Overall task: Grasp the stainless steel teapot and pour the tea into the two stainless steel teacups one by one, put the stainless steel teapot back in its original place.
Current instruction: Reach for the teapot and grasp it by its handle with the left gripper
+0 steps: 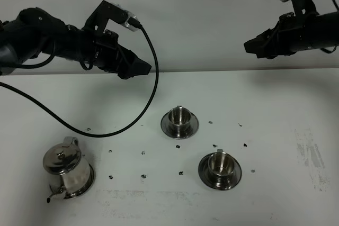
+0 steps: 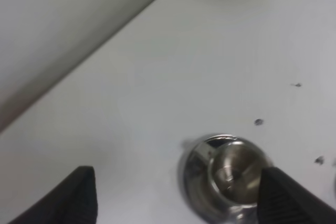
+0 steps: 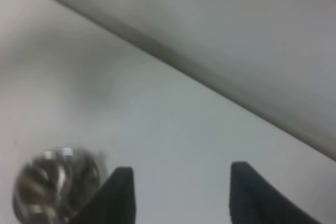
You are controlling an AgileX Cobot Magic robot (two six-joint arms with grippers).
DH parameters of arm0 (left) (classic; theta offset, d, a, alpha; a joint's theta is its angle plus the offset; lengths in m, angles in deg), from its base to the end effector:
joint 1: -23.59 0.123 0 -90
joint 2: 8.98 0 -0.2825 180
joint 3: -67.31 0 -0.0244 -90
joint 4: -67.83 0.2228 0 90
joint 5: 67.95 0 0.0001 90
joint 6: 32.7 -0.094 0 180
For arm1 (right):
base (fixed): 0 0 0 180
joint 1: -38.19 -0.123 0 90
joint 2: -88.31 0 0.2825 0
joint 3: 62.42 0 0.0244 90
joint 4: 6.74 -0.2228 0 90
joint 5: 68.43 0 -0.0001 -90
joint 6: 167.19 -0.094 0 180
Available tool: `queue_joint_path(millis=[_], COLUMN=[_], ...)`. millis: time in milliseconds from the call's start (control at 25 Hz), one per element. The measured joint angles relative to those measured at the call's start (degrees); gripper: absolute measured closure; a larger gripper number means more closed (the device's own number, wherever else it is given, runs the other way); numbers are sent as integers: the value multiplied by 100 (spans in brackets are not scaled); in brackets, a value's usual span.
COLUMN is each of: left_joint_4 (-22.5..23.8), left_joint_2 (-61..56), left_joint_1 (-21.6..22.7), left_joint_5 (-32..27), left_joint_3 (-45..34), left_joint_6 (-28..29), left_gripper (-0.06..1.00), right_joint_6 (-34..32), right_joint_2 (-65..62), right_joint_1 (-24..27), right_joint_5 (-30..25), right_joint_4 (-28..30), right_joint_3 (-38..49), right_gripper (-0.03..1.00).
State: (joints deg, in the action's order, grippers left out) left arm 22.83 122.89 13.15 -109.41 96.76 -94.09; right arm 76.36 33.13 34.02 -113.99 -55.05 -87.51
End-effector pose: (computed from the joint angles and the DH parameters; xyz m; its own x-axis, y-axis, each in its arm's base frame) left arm 0.4549 -0.1286 0.2511 -0.4230 0.4511 -0.7859 0.7307 0.6827 -0.0014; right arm 0.4375 0.0822 0.2862 -0.4339 -0.3952 -0.8097 -0.6982 0.7155 0.0249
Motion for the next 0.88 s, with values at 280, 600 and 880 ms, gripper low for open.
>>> queue_joint_path(millis=[280,600,880], left_joint_4=[1101,1187,1176], left_joint_2=[-725,-1594,-1893], left_joint_1=[-362,-360,-360], left_joint_5=[275,1401,1905], left_joint_3=[-481,-1880,-2281], left_joint_6=[887,954,1317], left_gripper=[30,30,30], right_joint_6=[-2624,-3698,-3836], right_joint_2=[-983,-2229,-3570], right_joint_1=[-495,-614,-614], right_joint_5=[-216,-576,-240], right_joint_4=[2554,3450,3240], right_joint_3=[5,903,2401], right_gripper=[58,59,59])
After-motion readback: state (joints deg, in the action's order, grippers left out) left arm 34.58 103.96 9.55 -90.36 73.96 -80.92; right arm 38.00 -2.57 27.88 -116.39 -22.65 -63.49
